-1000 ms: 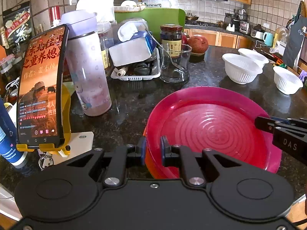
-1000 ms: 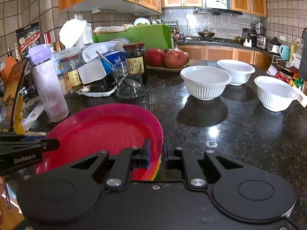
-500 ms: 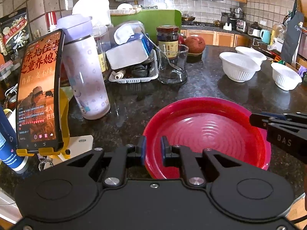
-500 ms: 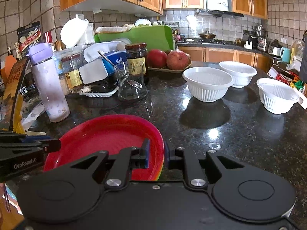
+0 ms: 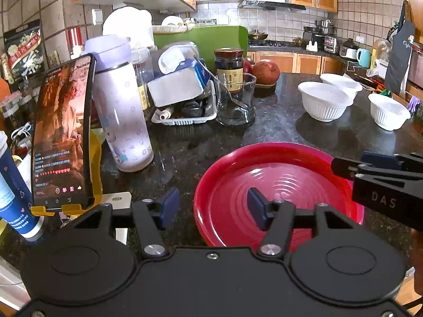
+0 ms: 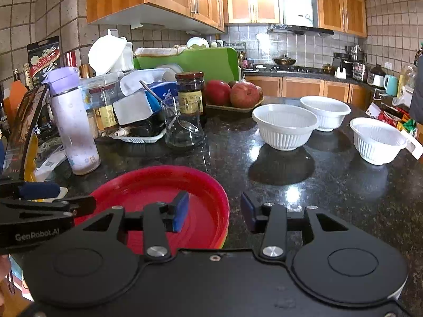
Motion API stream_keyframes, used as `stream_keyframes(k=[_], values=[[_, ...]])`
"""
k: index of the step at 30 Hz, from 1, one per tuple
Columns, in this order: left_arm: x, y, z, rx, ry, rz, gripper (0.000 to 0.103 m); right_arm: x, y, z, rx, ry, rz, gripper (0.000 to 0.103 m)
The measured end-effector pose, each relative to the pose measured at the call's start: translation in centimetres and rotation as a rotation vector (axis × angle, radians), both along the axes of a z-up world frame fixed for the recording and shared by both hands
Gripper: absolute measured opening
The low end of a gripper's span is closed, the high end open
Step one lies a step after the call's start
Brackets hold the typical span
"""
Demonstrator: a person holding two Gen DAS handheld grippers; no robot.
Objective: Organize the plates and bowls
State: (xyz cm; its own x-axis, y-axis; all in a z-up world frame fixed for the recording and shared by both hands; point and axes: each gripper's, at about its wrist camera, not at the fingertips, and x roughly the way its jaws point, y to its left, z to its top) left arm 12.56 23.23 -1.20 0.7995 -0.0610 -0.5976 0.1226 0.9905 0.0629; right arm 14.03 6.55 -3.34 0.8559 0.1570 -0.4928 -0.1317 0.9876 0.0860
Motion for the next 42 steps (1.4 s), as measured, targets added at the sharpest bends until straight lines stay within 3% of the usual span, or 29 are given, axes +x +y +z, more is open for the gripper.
stream_keyframes(k=[18,29,39,42], values=[[-0.9,-0.5,0.3,-0.014,-0.017,-0.014,0.062,-2.2,-0.9,0.9,0.016,-0.043,-0.066,0.046],[-1.3,-1.2,0.4,-0.023,-0.017,-0.05,0.067,-3.9,-1.6,1.2,-0.013,-0.066,-0.094,0.071],[-1.5,-2.8,0.8,-0.011,-0.039,-0.11,0.068,-5.0,-3.0,1.3,-0.026,-0.105,-0.158,0.074],[-1.6,-3.5,1.0,0.006,-0.064,-0.097,0.076,-5.0,-4.0,1.5,-0.015,-0.11,-0.179,0.073]])
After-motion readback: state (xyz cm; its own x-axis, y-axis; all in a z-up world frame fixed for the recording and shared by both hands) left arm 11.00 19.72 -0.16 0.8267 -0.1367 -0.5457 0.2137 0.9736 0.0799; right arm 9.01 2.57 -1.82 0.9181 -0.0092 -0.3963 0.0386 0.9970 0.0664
